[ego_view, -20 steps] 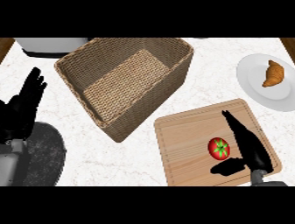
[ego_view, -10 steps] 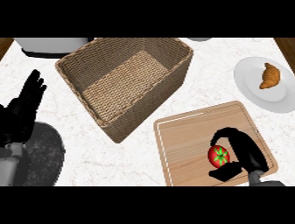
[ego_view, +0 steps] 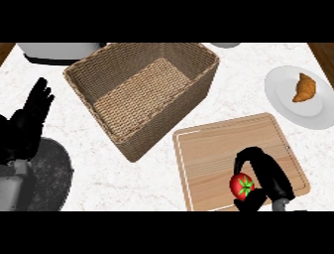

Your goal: Pick the tomato from the cutting board and place it in the basket

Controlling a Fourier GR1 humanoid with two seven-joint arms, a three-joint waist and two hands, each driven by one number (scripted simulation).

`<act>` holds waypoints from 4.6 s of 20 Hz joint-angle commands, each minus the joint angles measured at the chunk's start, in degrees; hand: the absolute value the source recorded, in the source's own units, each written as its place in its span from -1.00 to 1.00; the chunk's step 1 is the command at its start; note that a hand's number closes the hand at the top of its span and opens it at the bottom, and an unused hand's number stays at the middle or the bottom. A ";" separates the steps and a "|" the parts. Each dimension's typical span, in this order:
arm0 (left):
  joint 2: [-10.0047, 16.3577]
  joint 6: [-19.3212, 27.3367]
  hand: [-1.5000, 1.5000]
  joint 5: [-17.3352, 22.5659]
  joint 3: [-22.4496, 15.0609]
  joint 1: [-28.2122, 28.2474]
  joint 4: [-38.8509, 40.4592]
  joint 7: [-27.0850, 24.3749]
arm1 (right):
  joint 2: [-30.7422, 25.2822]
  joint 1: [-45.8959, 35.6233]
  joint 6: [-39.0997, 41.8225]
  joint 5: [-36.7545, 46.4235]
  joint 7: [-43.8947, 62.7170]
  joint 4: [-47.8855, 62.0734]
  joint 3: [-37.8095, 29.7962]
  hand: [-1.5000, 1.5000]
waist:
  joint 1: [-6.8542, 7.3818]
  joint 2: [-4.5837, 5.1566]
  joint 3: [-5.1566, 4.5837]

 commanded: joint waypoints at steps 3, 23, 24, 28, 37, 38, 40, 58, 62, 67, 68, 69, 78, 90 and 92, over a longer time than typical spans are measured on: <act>-1.40 -1.05 0.00 -0.24 -2.54 -1.55 0.21 -0.16 | 8.93 -4.24 -6.74 -0.34 11.93 0.87 10.39 1.00 | 4.99 2.33 2.27; -2.77 -2.17 0.00 -1.26 -5.76 -5.71 2.20 0.32 | 9.35 -29.38 -48.51 -0.18 35.08 -0.45 23.91 1.00 | 9.72 1.90 1.68; -2.68 -2.40 0.00 -1.19 -5.86 -5.73 2.32 0.86 | 9.35 -30.21 -49.79 0.49 36.97 0.15 24.53 1.00 | 9.85 1.68 1.65; -2.49 -2.56 0.00 -1.33 -5.77 -5.74 2.82 0.04 | 9.35 -37.32 -53.69 2.01 43.84 3.84 22.96 1.00 | 10.50 1.83 1.59; -3.11 -1.71 0.00 -2.16 -6.26 -7.72 3.74 0.82 | 9.35 -54.32 -56.01 7.77 56.21 13.91 16.85 1.00 | 10.29 1.84 1.46; -3.01 -1.73 0.00 -2.03 -6.03 -8.30 3.95 0.85 | 9.35 -56.65 -55.01 8.16 58.25 15.79 15.71 1.00 | 9.79 1.88 1.46; -3.35 -1.83 0.00 -2.27 -6.74 -8.24 3.46 1.04 | 9.35 -59.50 -55.93 9.65 60.30 18.84 15.36 1.00 | 10.94 1.95 1.48; -3.97 -0.53 0.00 -3.06 -6.42 -11.10 5.75 1.53 | 9.34 -80.59 -50.68 10.94 74.58 48.51 11.38 1.00 | 10.97 3.25 1.65; -3.04 -1.21 0.00 -2.41 -5.57 -10.24 5.14 1.07 | 9.34 -82.10 -50.56 8.91 74.81 52.26 11.08 1.00 | 10.50 2.97 1.72; -2.99 -1.32 0.00 -2.67 -5.43 -9.42 6.67 -0.46 | 9.34 -82.26 -54.04 6.32 74.24 54.17 12.00 1.00 | 9.82 3.04 1.74; -3.21 -1.50 0.00 -2.43 -5.47 -9.99 7.02 -0.36 | 9.34 -81.62 -54.42 4.94 73.45 54.16 12.09 1.00 | 9.86 3.16 1.76; -3.08 -0.95 0.00 -2.80 -5.21 -9.89 7.11 -0.63 | 9.34 -81.03 -55.55 4.01 72.45 54.17 12.24 1.00 | 9.92 3.21 1.79; -4.22 0.17 0.00 -3.35 -5.65 -8.99 7.06 -0.69 | 9.36 -85.46 -35.39 9.50 64.59 65.94 24.04 1.00 | 8.99 2.58 1.51; -3.90 -1.25 0.00 -2.00 -5.41 -8.34 4.82 -0.63 | 9.35 -89.13 -25.87 7.25 66.56 66.25 28.86 1.00 | 10.08 3.05 1.73; -2.38 -1.22 0.00 -1.96 -3.71 -8.51 6.31 -1.60 | 9.35 -88.30 -25.53 6.29 65.33 67.33 28.32 1.00 | 8.10 2.98 1.79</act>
